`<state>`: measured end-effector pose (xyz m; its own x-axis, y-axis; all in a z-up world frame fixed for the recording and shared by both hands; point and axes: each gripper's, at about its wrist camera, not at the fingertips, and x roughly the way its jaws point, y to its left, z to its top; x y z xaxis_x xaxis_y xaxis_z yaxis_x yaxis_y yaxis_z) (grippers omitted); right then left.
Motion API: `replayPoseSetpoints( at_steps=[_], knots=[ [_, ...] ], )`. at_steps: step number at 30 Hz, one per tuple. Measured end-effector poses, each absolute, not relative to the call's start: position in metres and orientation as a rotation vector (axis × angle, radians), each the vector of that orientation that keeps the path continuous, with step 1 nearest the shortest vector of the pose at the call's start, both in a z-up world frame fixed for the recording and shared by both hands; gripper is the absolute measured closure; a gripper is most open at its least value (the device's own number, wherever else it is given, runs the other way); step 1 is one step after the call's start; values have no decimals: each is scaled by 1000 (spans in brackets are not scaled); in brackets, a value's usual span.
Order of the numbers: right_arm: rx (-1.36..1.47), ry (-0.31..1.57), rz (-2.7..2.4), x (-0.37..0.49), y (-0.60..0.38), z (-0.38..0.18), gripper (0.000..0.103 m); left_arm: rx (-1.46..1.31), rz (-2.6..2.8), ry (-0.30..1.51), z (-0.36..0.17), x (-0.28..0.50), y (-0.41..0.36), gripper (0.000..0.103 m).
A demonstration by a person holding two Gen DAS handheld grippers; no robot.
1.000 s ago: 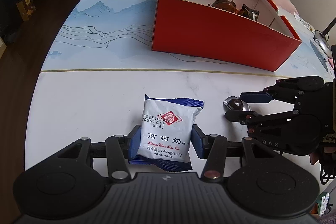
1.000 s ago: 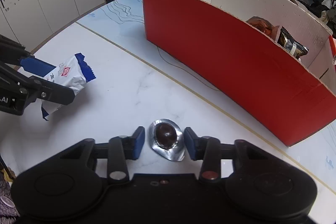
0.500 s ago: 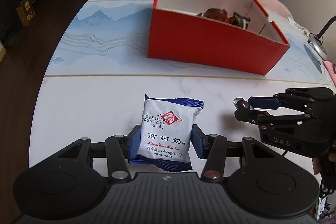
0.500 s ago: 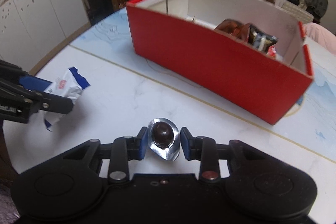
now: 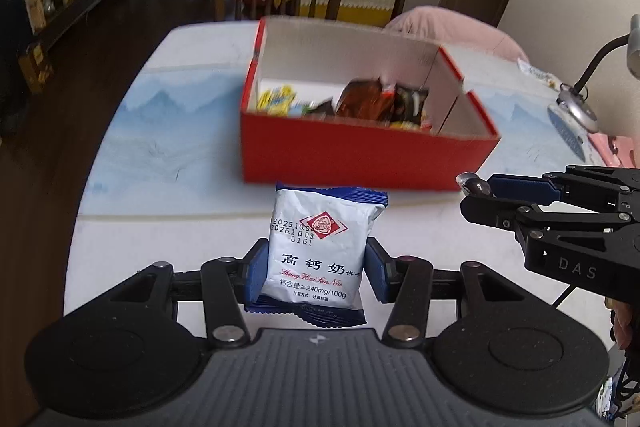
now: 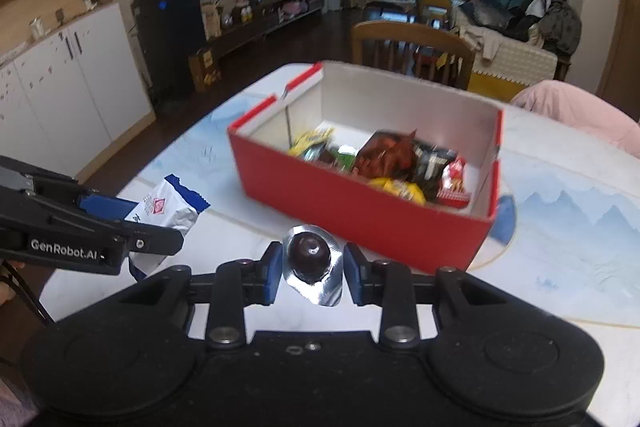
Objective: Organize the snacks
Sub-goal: 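Lift both held snacks and carry them over the red box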
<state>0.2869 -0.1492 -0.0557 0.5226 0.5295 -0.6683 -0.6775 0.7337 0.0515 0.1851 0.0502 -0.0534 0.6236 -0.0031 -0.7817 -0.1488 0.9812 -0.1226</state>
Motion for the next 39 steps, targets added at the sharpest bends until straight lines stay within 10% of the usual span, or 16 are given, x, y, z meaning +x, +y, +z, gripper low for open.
replayPoseSetpoints(
  at_steps=[18, 39],
  knots=[
    [-197, 635, 656, 353, -137, -17, 71, -115, 118, 818, 2, 266, 49, 53],
    [-261, 831, 605, 442, -108, -80, 71, -35, 148, 1010, -53, 397, 67, 53]
  ],
)
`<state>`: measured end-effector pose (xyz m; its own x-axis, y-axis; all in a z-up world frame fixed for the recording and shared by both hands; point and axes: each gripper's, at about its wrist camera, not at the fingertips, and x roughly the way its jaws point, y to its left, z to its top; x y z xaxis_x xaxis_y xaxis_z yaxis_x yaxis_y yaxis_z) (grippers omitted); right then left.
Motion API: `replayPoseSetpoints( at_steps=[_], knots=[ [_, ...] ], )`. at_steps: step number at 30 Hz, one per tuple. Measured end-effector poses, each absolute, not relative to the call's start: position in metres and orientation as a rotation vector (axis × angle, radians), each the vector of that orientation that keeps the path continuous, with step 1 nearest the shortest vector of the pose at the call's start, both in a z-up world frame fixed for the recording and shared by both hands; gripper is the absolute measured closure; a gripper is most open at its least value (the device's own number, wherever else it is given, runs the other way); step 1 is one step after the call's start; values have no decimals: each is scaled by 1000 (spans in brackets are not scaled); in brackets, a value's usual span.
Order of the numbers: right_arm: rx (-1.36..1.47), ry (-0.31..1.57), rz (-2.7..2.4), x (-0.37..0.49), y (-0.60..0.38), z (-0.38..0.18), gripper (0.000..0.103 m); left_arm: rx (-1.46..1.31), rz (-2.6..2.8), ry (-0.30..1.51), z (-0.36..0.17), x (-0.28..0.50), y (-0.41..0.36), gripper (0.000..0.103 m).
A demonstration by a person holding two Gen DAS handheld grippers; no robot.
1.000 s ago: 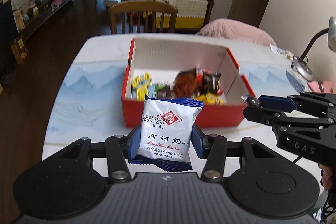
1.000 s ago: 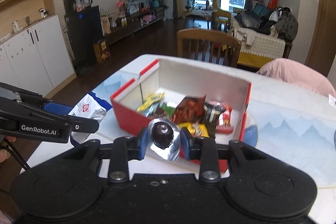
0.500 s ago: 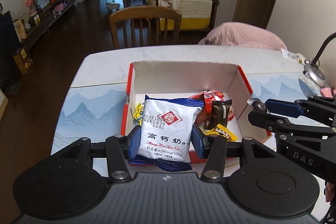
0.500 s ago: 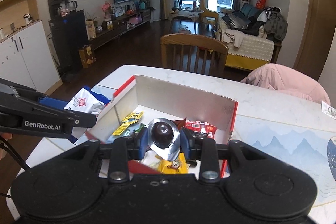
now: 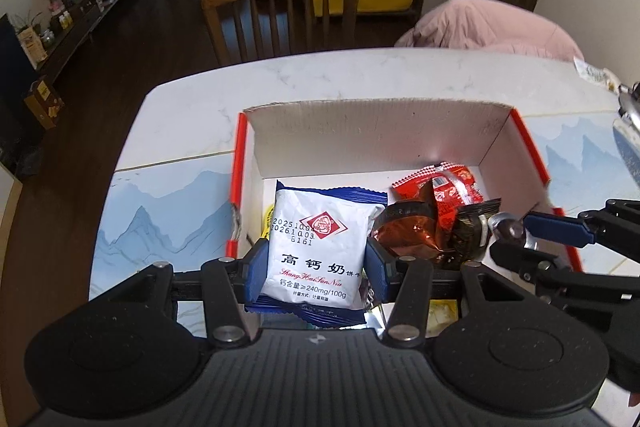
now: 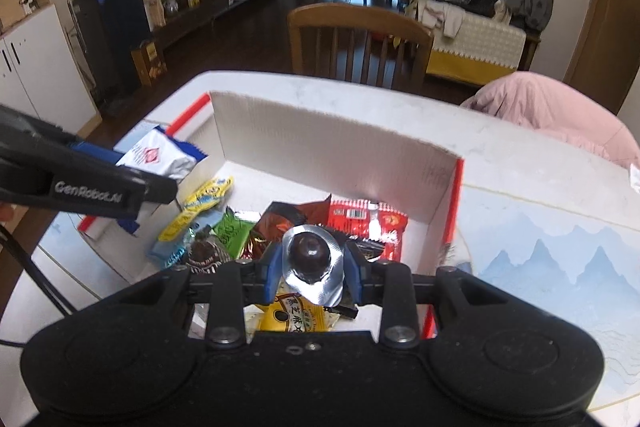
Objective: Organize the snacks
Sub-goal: 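Lift both held snacks and carry them over the red box, then open both tools to drop the snacks into the box and withdraw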
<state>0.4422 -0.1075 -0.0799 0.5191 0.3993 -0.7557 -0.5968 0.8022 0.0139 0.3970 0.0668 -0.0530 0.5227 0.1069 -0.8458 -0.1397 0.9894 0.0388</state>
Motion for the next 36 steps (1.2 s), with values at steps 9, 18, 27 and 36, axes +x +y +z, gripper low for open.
replayPoseSetpoints(
  at_steps=[9, 18, 27, 36],
  knots=[
    [-307, 899, 647, 450, -90, -100, 71, -5, 131, 1096, -82, 425, 65, 53],
    [-313, 916, 640, 453, -90, -107, 71, -6, 119, 1155, -105, 430, 65, 53],
    [-269, 930, 625, 453, -98, -105, 69, -25, 127, 1151, -105, 421, 65, 53],
    [-229, 883, 625, 439, -107, -90, 67, -63, 121, 1109, -91, 401, 67, 46]
  ],
)
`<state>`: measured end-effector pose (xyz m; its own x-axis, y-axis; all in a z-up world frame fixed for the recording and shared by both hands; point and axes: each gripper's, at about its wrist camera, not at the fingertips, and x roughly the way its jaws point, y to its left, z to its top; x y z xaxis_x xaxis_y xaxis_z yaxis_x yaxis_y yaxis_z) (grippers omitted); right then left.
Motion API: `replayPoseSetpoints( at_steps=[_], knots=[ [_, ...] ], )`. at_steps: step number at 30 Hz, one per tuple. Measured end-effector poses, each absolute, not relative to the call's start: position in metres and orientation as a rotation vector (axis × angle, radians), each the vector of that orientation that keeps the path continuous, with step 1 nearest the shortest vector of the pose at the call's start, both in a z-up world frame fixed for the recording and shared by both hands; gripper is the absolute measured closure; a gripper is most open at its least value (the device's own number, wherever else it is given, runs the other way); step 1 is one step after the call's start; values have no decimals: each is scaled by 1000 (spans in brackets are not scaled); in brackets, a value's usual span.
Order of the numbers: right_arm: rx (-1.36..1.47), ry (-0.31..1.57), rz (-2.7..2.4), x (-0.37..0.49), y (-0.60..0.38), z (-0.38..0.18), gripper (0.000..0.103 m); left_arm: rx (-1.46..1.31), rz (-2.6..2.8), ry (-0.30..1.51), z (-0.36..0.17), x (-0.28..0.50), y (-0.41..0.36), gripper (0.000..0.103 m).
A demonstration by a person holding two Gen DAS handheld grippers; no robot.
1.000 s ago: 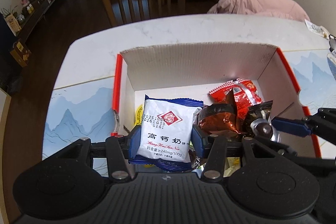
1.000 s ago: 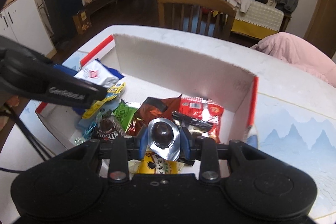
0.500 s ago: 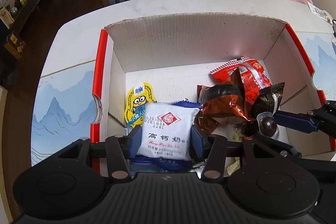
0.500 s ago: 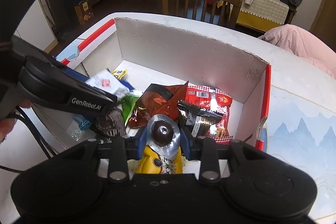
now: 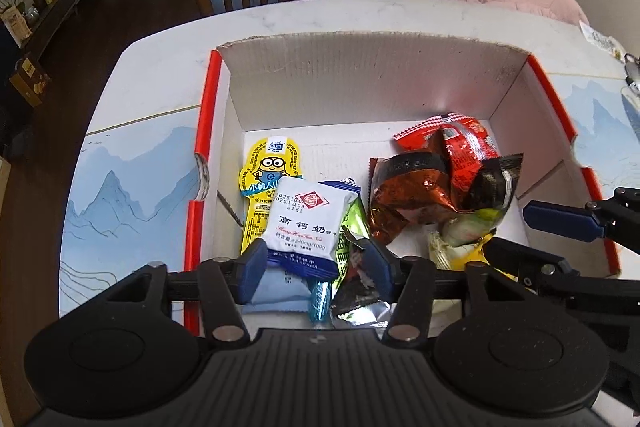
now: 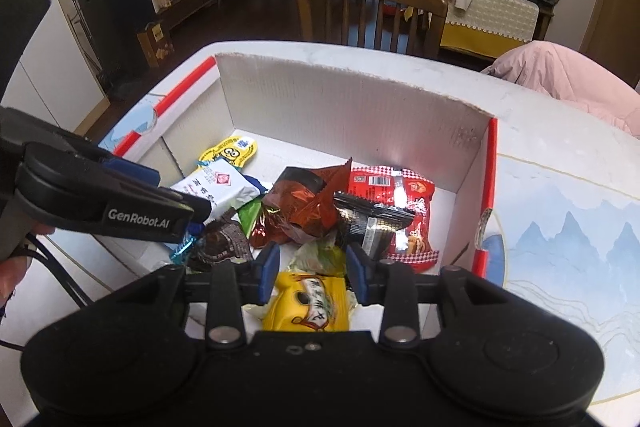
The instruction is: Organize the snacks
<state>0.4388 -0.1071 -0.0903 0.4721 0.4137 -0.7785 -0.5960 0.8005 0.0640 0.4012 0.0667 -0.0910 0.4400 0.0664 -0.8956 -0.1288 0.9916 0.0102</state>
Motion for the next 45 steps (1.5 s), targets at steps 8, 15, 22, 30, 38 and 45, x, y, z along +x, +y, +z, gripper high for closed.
replayPoseSetpoints(
  at_steps=[8, 15, 22, 30, 38, 45],
  knots=[
    [-187, 828, 641, 421, -114, -70, 61, -76, 117, 1039, -67, 374, 68, 42],
    [-148, 756, 652, 397, -119, -48, 24, -83, 94, 967, -44, 345, 65, 39],
    [-121, 696, 674, 371, -128, -28, 10, -98, 87, 911, -24, 315, 63, 38],
    [-90, 649, 656, 346, -141, -16, 2, -122, 62, 849, -7, 280, 58, 33],
    [-68, 612, 658, 319, -153, -10, 0, -145, 52, 780, 8, 242, 55, 27],
    [-27, 592, 669, 299, -165, -8, 0, -169, 59, 729, 17, 215, 56, 14]
  ],
)
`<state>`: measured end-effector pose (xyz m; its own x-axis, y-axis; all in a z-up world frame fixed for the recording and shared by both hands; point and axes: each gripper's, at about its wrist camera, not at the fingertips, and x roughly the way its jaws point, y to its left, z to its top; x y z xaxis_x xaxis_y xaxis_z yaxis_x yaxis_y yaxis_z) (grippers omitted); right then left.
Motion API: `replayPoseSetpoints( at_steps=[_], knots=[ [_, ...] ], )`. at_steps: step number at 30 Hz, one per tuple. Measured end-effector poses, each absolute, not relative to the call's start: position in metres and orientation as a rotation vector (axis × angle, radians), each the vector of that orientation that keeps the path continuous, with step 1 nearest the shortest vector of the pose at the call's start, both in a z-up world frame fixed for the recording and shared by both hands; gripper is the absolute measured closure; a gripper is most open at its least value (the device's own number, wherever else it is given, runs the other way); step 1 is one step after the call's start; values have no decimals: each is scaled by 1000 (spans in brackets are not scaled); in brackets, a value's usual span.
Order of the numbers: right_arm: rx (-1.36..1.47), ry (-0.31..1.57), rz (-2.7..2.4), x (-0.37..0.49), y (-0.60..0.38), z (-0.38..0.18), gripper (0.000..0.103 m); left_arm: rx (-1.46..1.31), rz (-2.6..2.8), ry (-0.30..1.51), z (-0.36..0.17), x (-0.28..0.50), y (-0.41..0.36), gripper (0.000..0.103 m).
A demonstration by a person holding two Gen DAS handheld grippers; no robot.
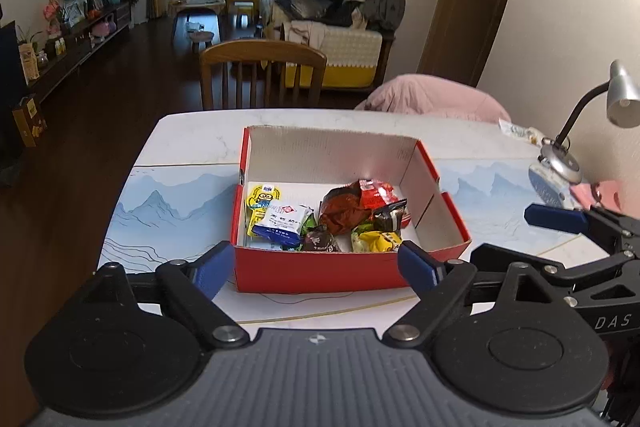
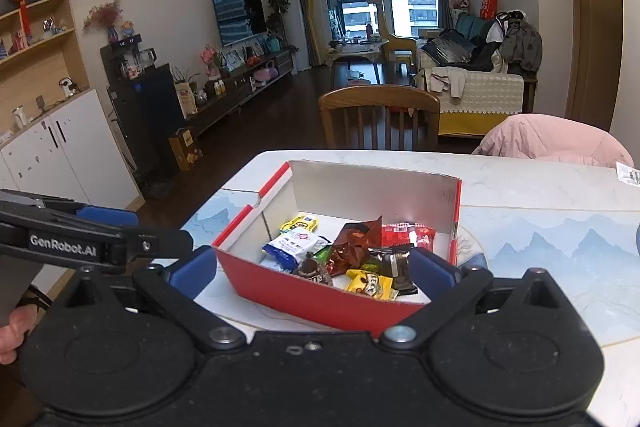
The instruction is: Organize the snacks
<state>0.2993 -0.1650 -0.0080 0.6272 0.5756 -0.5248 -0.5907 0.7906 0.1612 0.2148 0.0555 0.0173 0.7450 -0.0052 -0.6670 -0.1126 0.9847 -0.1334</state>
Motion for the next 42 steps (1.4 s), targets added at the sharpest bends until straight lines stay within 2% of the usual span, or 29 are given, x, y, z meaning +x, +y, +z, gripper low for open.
replayPoseSetpoints(
  at_steps=[4, 6, 7, 42],
  knots=[
    [-7, 587, 672, 290, -170, -8, 0, -181, 77, 705, 20, 204, 57, 13],
    [-7, 579, 672, 286, -171, -6, 0, -180, 82, 697, 21, 199, 56, 1],
    [-9, 573, 671, 283, -171, -6, 0, -181, 79, 691, 21, 196, 55, 0],
    [23, 549, 663, 265, -175, 0, 0, -173, 81, 619, 34, 162, 46, 0]
  ],
)
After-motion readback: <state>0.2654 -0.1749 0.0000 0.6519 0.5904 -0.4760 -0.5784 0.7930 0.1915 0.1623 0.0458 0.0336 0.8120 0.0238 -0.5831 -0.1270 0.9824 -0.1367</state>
